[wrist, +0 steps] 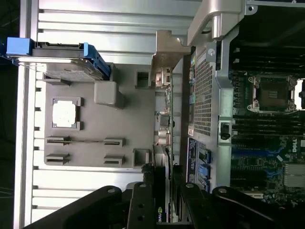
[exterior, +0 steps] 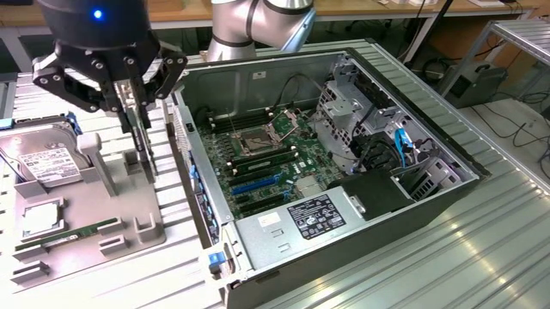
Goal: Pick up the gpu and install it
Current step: 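Pick up the gpu and move the gpu toward the slot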
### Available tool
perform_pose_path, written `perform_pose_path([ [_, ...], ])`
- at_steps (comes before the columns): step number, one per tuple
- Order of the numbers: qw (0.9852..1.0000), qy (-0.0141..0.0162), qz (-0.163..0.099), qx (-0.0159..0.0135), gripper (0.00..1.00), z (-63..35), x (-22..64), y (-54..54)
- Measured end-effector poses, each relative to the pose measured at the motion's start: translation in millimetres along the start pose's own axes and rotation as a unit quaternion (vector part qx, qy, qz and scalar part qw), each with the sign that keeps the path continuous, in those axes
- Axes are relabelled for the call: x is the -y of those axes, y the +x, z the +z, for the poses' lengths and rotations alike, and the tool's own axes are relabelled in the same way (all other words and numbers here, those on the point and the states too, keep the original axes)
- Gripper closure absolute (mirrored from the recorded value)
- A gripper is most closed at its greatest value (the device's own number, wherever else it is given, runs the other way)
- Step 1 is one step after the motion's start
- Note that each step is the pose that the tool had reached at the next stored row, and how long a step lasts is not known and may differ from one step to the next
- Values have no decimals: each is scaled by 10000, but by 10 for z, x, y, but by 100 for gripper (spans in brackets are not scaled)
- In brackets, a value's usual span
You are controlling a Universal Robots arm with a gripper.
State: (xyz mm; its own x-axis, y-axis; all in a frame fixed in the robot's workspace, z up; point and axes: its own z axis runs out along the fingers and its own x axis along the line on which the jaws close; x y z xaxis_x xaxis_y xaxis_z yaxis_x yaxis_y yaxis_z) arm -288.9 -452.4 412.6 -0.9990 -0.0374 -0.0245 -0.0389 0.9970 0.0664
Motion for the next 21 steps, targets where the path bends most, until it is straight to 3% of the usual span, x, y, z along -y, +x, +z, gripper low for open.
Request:
perform_pose_path([
  [7,10000,-5,3,-40,74,-382,138,-333],
  [10,10000,-25,4,-55,74,-495,158,-508],
  [14,10000,-48,5,-66,74,-512,167,-689],
  [21,10000,-50,7,-85,74,-451,185,-1053],
])
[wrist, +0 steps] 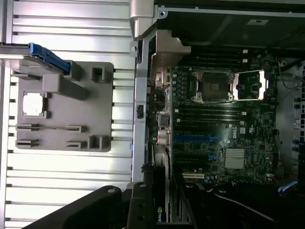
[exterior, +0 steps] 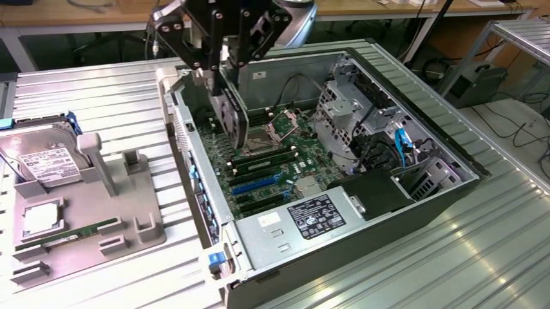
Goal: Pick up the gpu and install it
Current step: 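Pick up the gpu and move the gpu toward the slot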
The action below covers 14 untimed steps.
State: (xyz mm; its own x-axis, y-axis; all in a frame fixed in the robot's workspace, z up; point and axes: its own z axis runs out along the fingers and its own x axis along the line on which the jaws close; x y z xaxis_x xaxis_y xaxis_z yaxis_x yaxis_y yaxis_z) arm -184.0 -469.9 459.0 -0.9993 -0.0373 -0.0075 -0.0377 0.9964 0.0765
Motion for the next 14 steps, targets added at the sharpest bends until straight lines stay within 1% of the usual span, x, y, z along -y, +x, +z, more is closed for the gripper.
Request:
perform_pose_path([
  [1,10000,-1,1,-2,74,41,7,-98],
  [5,10000,0,1,-8,74,117,11,-287],
  [6,10000,-1,1,-11,74,143,8,-348],
  [10,10000,-1,2,-22,74,239,-30,-578],
  [13,10000,-1,3,-30,74,296,-63,-712],
  [14,10000,0,3,-34,74,323,-80,-776],
])
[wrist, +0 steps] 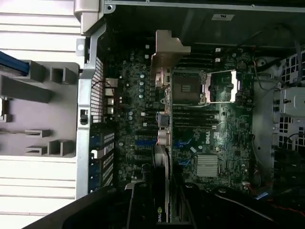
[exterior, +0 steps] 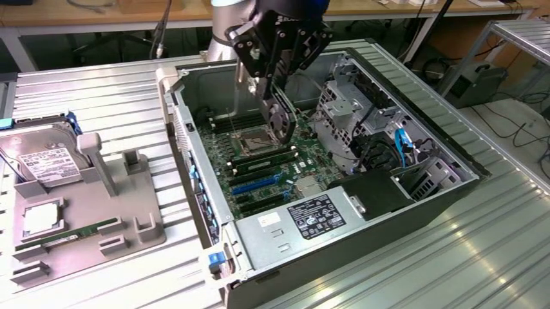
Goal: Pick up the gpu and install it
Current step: 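Pick up the gpu and move the gpu toward the slot, then insert the gpu into the slot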
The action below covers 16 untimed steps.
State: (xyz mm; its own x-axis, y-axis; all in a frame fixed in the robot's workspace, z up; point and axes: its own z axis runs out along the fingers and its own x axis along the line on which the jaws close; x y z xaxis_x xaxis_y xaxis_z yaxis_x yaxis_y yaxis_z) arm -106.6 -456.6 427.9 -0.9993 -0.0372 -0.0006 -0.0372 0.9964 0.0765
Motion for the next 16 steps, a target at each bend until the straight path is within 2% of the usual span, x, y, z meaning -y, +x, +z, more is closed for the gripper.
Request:
perform_pose_path([
  [5,10000,-1,2,-23,74,98,-42,-225],
  [6,10000,-1,3,-39,74,126,-39,-272],
  [8,10000,-4,6,-76,74,169,-34,-319],
  [10,9999,-5,12,-159,74,187,-32,-349],
  [11,9998,-6,14,-175,74,187,-32,-350],
  [16,9998,-7,14,-178,74,188,-32,-350],
])
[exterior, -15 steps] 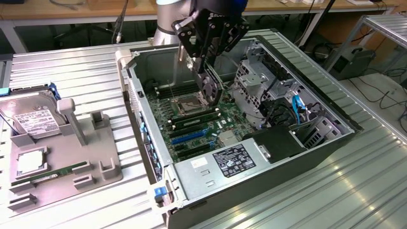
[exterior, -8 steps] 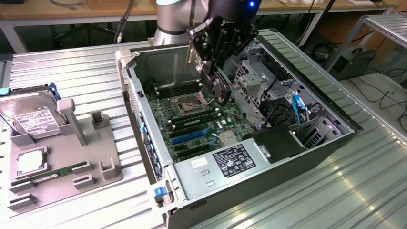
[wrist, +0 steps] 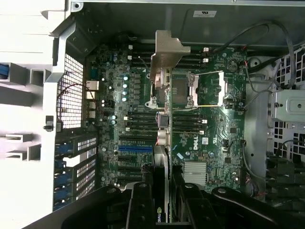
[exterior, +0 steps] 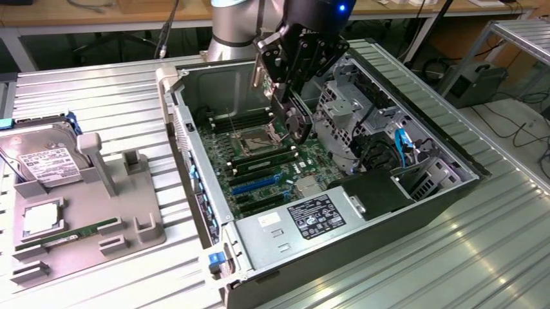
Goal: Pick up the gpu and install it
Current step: 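Insert the gpu into the slot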
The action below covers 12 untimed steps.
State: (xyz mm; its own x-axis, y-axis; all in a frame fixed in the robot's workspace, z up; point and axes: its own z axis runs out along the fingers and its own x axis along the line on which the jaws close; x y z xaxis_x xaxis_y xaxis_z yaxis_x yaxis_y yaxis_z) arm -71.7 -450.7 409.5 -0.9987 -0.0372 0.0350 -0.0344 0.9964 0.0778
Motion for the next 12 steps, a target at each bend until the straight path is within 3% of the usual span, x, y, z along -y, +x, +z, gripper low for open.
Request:
perform_pose_path([
  [10,10000,0,-8,0,74,0,0,0],
  [12,9999,4,-150,-4,74,1,1,-3],
])
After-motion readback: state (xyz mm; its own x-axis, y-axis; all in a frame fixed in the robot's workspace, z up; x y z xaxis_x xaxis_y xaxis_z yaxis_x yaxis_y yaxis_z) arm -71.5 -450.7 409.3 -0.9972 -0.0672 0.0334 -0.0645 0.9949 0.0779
